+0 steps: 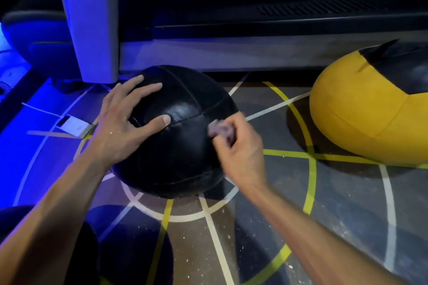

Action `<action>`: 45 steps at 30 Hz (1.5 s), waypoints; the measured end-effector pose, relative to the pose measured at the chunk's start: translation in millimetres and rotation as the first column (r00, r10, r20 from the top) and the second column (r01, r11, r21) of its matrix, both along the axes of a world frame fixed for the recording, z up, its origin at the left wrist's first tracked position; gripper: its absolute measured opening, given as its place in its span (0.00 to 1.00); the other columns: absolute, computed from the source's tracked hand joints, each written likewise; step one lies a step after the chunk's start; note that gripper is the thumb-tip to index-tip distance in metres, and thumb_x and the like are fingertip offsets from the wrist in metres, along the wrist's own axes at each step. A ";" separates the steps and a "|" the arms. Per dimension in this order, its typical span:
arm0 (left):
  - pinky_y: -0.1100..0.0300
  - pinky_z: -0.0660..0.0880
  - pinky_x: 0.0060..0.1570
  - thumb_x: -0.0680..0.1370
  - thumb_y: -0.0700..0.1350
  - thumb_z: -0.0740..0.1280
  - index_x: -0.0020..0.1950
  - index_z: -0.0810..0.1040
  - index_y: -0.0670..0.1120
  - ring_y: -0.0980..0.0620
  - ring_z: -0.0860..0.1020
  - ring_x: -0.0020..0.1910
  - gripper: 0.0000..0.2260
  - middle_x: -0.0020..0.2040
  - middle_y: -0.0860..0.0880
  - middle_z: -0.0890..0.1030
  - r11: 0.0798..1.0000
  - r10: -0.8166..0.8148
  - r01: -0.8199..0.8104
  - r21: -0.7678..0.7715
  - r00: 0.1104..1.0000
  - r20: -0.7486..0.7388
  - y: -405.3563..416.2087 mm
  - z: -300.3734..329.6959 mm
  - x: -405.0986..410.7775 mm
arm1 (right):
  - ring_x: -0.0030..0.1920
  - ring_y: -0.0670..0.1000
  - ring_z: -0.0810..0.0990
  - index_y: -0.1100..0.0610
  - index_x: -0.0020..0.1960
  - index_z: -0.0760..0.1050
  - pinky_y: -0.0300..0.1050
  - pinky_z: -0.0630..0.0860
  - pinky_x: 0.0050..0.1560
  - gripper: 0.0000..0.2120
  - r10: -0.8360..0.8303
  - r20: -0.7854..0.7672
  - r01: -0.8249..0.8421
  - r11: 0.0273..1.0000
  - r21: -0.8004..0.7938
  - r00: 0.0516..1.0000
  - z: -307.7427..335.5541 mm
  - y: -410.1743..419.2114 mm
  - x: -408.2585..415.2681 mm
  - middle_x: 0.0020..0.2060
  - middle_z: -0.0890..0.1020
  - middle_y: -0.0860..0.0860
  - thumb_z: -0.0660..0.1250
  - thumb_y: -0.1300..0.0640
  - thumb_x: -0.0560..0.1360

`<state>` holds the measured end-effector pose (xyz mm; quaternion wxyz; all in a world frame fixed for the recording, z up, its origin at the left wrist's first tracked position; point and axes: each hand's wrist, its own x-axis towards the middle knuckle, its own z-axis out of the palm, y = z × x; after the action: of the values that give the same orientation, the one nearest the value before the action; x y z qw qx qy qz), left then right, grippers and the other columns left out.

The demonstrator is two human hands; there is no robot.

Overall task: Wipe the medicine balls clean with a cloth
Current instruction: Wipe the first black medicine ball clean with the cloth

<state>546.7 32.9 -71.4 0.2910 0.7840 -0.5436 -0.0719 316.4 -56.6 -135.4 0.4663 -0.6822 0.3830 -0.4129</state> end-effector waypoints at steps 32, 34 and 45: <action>0.37 0.60 0.76 0.68 0.68 0.70 0.71 0.74 0.65 0.49 0.61 0.79 0.31 0.78 0.61 0.65 0.999 0.002 -0.007 -0.046 0.995 -0.104 2.4 0.6 2.4 | 0.49 0.40 0.82 0.58 0.45 0.72 0.37 0.78 0.46 0.06 0.345 0.002 -0.345 0.938 0.036 0.939 -13.8 59.9 -16.1 0.44 0.82 0.41 0.68 0.65 0.77; 0.37 0.60 0.76 0.69 0.68 0.70 0.71 0.74 0.65 0.49 0.60 0.79 0.31 0.78 0.62 0.64 0.999 -0.016 0.012 -0.044 0.995 -0.097 4.4 -0.4 2.1 | 0.47 0.40 0.82 0.57 0.45 0.72 0.39 0.78 0.43 0.06 0.366 -0.047 -0.368 0.929 -0.038 0.929 -14.0 59.4 -16.2 0.43 0.81 0.42 0.69 0.63 0.76; 0.43 0.60 0.78 0.65 0.78 0.68 0.67 0.73 0.73 0.51 0.62 0.79 0.32 0.77 0.57 0.68 1.000 0.002 -0.002 -0.006 1.000 -0.022 -42.0 5.5 -2.5 | 0.39 0.44 0.80 0.55 0.49 0.77 0.46 0.79 0.41 0.04 -0.236 0.026 0.195 0.857 0.477 0.971 -16.4 -34.0 -18.8 0.40 0.84 0.50 0.72 0.58 0.77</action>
<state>544.2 -9.1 -65.8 0.2993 0.7828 -0.5399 -0.0785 297.6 -90.6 -151.8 0.5843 -0.4835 0.5260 -0.3850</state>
